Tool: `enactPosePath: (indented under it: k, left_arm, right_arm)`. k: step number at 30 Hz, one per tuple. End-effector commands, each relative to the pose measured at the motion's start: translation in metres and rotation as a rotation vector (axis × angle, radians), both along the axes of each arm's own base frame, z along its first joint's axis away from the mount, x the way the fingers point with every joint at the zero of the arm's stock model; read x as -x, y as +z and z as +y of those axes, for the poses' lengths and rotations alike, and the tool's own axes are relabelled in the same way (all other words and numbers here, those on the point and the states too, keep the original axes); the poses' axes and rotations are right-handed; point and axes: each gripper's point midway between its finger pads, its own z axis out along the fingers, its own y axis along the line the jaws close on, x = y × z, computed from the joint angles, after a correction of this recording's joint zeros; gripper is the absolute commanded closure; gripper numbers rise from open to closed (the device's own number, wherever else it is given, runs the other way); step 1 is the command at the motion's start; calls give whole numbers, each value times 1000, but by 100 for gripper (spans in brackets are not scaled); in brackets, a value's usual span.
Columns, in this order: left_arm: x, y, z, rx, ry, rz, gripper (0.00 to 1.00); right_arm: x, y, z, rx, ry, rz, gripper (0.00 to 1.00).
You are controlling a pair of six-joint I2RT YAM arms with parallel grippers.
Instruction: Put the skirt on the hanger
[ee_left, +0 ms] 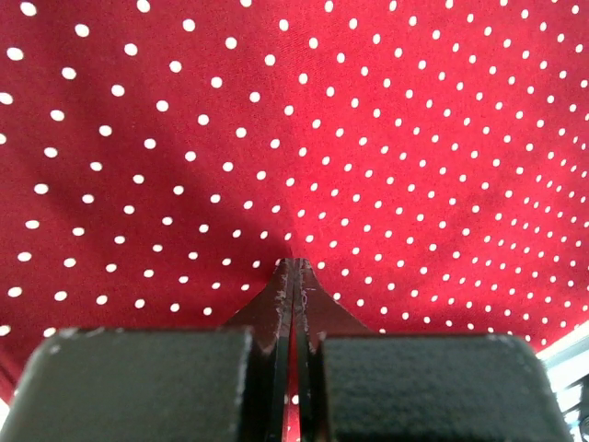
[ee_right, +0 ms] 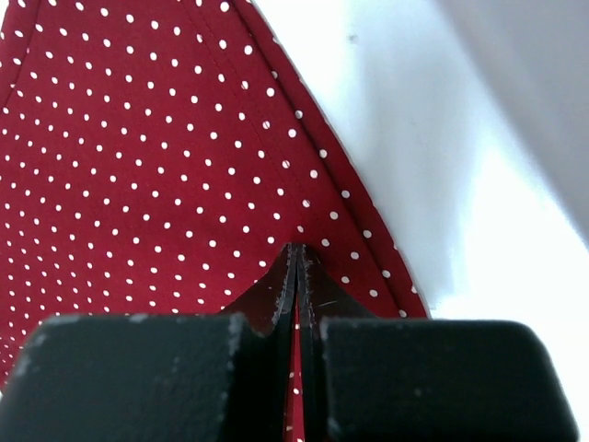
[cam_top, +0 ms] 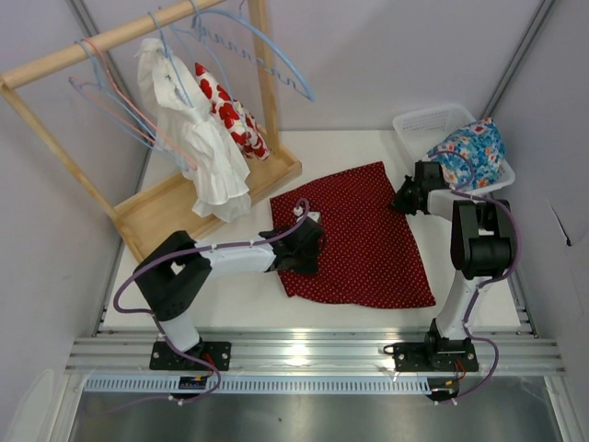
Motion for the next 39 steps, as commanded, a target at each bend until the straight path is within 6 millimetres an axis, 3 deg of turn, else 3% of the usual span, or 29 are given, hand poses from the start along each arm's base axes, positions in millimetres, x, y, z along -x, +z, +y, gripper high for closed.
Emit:
enactPosePath:
  k: [1,3,4,6,7,9,11,13,14,16,18,19,20,21,22,23,24,29,33,39]
  left_arm:
    - [-4,9,-4,-15,-43,-33,100]
    - [-4,13,-1,-29,-56,-42,100]
    - [-4,16,0,-34,-63,-50,100]
    - [-5,28,3,-37,-80,-72,100]
    - [-7,35,3,-37,-84,-92,99]
    - [-11,62,5,-13,-106,-153,97]
    - [-15,85,5,10,-116,-212,91]
    - [-17,113,7,41,-134,-284,82]
    - [-19,120,9,46,-139,-313,72]
    - [-23,141,7,94,-141,-363,62]
    - [-26,155,3,118,-176,-401,47]
    - [-28,165,0,139,-182,-429,32]
    - [-30,169,1,144,-181,-443,25]
    - [-31,172,0,154,-182,-448,19]
    - [-37,173,0,164,-171,-446,8]
    - [-41,175,-3,187,-160,-443,4]
    - [-44,179,-6,210,-159,-430,1]
    - [-72,173,-10,179,-95,-357,0]
    - [-75,179,-8,191,-59,-362,1]
    - [-83,196,0,210,-3,-427,1]
  right_arm:
    - [22,-3,-35,78,-55,62,100]
    - [31,4,-31,67,-41,44,100]
    - [28,25,-22,30,-8,-18,100]
    - [33,42,-5,-5,52,-62,100]
    - [36,67,19,-45,137,-126,100]
    - [42,95,53,-46,257,-201,100]
    - [48,132,75,-22,347,-299,98]
    - [57,161,102,18,429,-367,88]
    - [62,180,106,48,435,-409,82]
    - [72,196,108,93,419,-421,75]
    - [85,226,103,70,380,-492,53]
    - [92,225,98,64,358,-497,45]
    - [98,233,96,50,345,-525,32]
    - [109,256,91,30,316,-595,25]
    - [115,263,89,22,305,-616,19]
    - [122,264,87,15,298,-624,6]
    - [132,275,83,10,285,-652,1]
    - [150,274,68,36,240,-624,1]
    - [158,265,57,46,204,-615,1]
    - [165,277,54,22,188,-645,1]
